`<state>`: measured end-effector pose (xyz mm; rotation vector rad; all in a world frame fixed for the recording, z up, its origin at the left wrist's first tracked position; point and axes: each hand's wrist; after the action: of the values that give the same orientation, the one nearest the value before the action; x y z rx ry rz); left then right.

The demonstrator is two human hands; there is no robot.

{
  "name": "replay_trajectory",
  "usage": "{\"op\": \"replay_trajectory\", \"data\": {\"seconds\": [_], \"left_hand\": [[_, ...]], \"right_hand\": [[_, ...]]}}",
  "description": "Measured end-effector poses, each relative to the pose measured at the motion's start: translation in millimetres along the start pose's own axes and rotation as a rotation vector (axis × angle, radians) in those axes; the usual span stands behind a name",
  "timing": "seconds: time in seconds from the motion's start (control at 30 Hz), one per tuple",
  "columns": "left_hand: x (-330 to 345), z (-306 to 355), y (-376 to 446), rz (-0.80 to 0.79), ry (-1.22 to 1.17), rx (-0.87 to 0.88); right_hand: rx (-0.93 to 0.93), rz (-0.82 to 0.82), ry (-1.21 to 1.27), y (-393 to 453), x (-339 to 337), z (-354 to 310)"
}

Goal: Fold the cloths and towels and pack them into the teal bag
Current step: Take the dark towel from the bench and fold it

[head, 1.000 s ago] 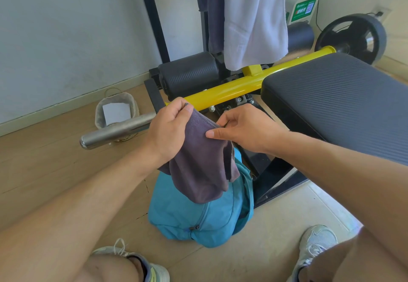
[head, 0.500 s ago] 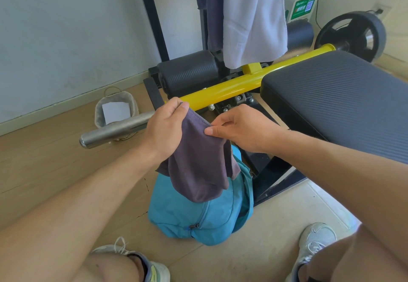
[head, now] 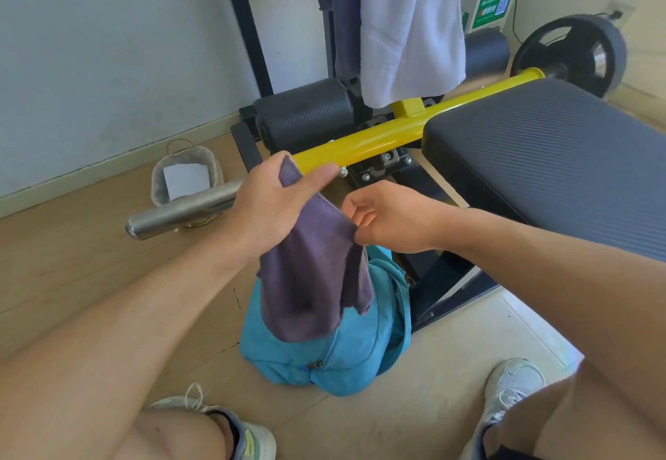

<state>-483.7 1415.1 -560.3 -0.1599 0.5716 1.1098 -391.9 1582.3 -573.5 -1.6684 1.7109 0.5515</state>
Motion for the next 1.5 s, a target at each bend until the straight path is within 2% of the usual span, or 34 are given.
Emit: {"op": "replay_trajectory", "data": {"seconds": [0.2, 0.4, 0.57, 0.73, 0.97, 1.13, 1.3, 1.43, 1.5], "left_hand": [[-11, 4, -4, -0.252, 0.145, 0.033], [-7, 6, -4, -0.335, 0.231, 0.083], [-4, -4, -4, -0.271, 0.169, 0.143], [-3, -8, -3, -0.213, 0.132, 0.179], [-2, -5, 2, -0.099, 0.147, 0.114], [-3, -1, 0, -0.227, 0.195, 0.016], [-5, -5, 0, -0.359, 0.337, 0.014], [-3, -11, 3, -0.346, 0.369, 0.026], [-4, -13, 3, -0.315, 0.343, 0.046]], "right_hand": [[0.072, 0.067, 0.232, -1, -5, 2], [0.065, 0.156, 0.303, -2, -6, 3], [0.039, 0.188, 0.301, -2, -6, 2], [0.038, 0.143, 0.267, -2, -7, 1], [0.107, -0.033, -0.061, 0, -5, 13], [0.09, 0.025, -0.112, 2, -7, 13], [0.064, 0.117, 0.005, 1, -10, 15], [0.102, 0.178, 0.041, 1, -13, 14], [0.174, 0.151, 0.07, 1, -13, 14]]}}
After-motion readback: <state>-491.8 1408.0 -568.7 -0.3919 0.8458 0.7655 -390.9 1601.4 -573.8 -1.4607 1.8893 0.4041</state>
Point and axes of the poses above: each hand's wrist, its own y-axis towards the middle knuckle, its own x-axis out of the palm, z = x × y, and after that the axes turned 7 degrees about z, right-handed
